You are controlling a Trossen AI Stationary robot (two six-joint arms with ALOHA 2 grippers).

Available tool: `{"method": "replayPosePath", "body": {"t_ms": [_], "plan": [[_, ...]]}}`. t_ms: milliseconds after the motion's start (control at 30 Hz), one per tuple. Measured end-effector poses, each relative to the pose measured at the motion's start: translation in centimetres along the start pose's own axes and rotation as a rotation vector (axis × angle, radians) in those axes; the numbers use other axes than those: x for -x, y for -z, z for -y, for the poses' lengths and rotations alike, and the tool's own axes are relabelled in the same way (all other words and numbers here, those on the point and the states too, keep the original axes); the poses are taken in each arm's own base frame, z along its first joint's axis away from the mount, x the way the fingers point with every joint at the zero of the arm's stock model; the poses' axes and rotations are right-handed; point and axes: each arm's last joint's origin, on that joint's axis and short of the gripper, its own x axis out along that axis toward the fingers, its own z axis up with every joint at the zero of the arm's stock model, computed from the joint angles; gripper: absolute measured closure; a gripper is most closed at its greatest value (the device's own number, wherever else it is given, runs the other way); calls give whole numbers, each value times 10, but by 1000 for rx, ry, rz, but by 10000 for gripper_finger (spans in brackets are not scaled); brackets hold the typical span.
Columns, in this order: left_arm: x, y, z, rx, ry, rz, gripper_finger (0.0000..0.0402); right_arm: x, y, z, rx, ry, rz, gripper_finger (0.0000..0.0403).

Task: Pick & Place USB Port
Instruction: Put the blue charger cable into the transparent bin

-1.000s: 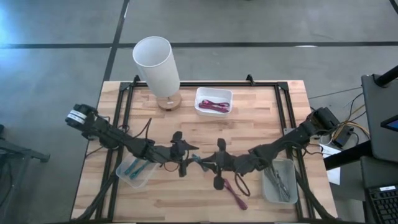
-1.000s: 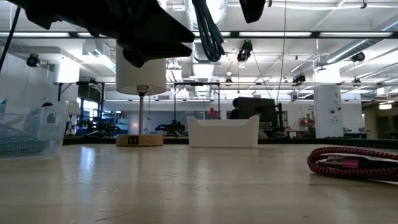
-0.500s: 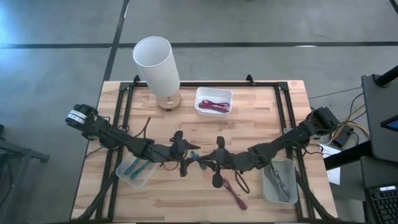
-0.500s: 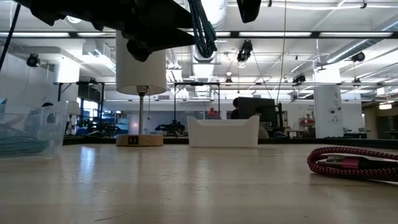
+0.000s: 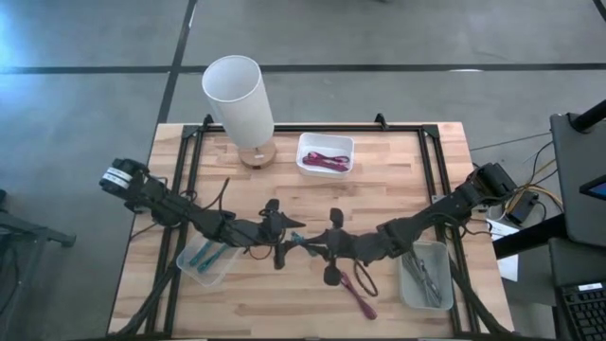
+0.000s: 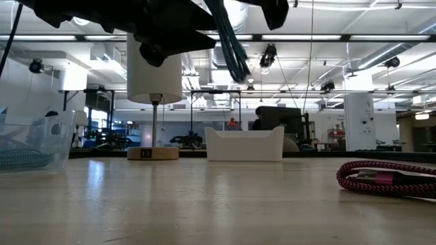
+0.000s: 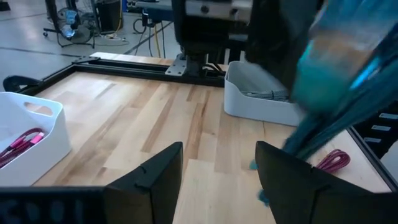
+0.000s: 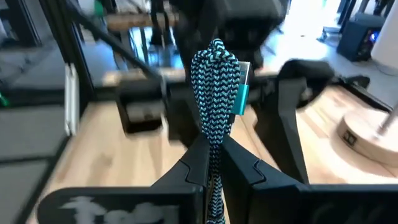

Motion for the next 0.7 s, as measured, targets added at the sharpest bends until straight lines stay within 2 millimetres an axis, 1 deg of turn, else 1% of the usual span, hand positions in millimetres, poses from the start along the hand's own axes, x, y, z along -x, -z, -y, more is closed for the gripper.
{"method": "replayPosePath", "body": {"t_ms": [133, 300, 567, 700], "plan": [[0, 1, 0, -3, 16, -8, 193, 1, 4, 2, 23, 26, -38, 383], [0, 1, 0, -2, 24, -9, 193, -2, -1, 8, 40, 113, -16, 383], [0, 2, 2, -5, 54, -20, 193, -5, -7, 13, 68, 148, -7, 383], [0, 3, 2, -3, 67, -37, 193, -5, -1, 15, 91, 162, -73, 383]]}}
